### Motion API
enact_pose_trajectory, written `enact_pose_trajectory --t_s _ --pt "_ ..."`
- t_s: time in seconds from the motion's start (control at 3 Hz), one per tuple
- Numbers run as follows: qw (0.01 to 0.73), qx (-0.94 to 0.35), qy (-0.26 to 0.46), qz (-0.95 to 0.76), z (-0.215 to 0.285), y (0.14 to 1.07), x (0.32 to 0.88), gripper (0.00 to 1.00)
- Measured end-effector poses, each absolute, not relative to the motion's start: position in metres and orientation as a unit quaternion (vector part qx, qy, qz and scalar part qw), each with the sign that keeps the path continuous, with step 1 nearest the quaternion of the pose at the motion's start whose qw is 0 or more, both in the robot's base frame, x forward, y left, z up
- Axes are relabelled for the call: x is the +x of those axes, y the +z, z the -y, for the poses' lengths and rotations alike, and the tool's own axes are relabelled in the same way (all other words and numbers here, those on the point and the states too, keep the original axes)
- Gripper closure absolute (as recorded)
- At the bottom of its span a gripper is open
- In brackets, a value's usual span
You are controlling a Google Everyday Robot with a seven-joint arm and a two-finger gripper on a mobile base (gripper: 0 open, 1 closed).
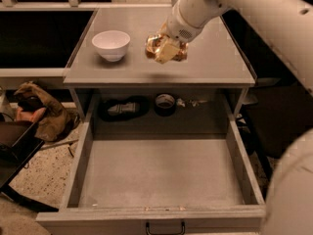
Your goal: Pick orange can from top drawer and place on counter
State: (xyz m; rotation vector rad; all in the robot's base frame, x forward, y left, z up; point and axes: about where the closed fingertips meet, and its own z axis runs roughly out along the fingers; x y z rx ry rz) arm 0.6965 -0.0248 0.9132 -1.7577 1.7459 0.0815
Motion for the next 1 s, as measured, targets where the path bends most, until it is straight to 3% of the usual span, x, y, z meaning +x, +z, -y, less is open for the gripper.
enact_pose_trajectory --t_s 0.67,1.0 --pt "0.312 -0.654 0.027 -0.689 0.040 0.847 0.732 1.00" --pt "0.312 -0.654 0.027 -0.689 0.040 0.849 0.732 0.83"
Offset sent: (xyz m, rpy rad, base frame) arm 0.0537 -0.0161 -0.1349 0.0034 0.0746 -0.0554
